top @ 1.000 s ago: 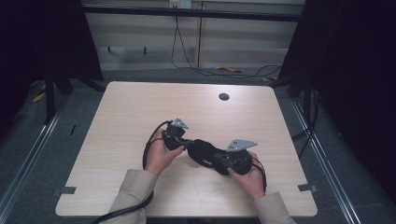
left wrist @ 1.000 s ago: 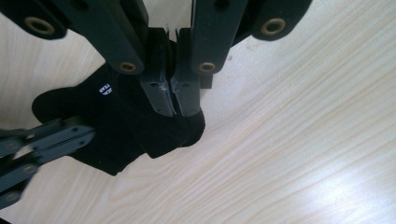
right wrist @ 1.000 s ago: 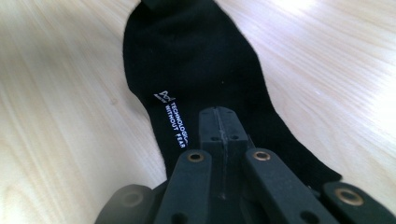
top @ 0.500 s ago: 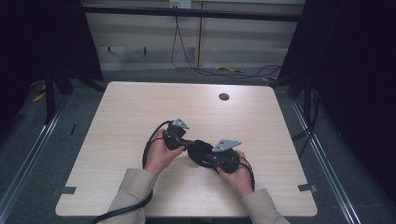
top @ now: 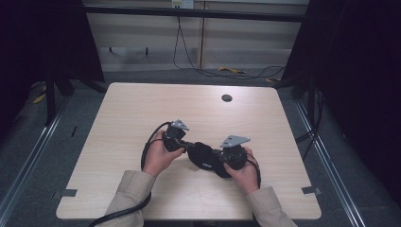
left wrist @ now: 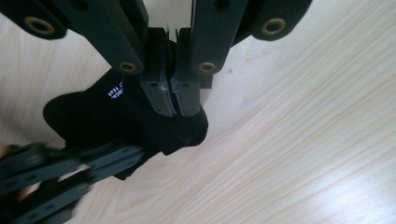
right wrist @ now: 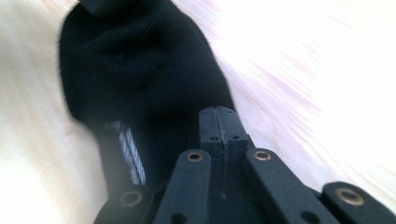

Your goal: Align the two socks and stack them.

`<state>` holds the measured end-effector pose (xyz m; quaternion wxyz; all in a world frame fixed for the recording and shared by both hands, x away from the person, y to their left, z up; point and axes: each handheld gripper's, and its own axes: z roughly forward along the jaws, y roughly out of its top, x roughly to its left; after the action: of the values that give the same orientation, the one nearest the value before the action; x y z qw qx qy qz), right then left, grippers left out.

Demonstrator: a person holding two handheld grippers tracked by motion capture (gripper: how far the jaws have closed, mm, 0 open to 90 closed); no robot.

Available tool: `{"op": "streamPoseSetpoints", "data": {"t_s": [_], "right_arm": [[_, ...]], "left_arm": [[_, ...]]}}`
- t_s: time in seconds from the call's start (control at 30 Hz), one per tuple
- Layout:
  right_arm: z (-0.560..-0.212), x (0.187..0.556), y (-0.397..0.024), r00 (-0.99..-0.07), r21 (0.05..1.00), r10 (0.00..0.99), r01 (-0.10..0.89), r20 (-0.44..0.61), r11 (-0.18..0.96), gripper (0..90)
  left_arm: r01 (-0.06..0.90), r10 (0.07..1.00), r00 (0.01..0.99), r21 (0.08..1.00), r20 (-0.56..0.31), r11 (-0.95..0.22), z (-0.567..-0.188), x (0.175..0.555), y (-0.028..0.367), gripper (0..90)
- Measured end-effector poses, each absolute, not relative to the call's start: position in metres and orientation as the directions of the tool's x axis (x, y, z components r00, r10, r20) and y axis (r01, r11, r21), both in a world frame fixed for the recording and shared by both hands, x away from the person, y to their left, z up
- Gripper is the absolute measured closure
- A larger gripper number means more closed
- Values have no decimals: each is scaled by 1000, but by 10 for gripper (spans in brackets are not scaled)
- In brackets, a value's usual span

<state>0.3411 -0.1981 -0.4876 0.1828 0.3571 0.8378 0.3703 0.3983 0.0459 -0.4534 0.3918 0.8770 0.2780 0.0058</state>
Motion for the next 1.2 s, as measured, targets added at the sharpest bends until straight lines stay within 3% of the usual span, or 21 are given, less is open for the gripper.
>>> {"op": "streamPoseSetpoints", "data": {"t_s": [0.53,1.2], "right_arm": [[-485,300,-248,-668,733,743,487,-37,475,893],[-490,295,-241,-704,725,710,480,-18,494,900]], "left_arm": [[499,503,836,684,-218,-533,-449,397,51,865],[496,498,840,676,-215,-545,-431,395,49,865]]}}
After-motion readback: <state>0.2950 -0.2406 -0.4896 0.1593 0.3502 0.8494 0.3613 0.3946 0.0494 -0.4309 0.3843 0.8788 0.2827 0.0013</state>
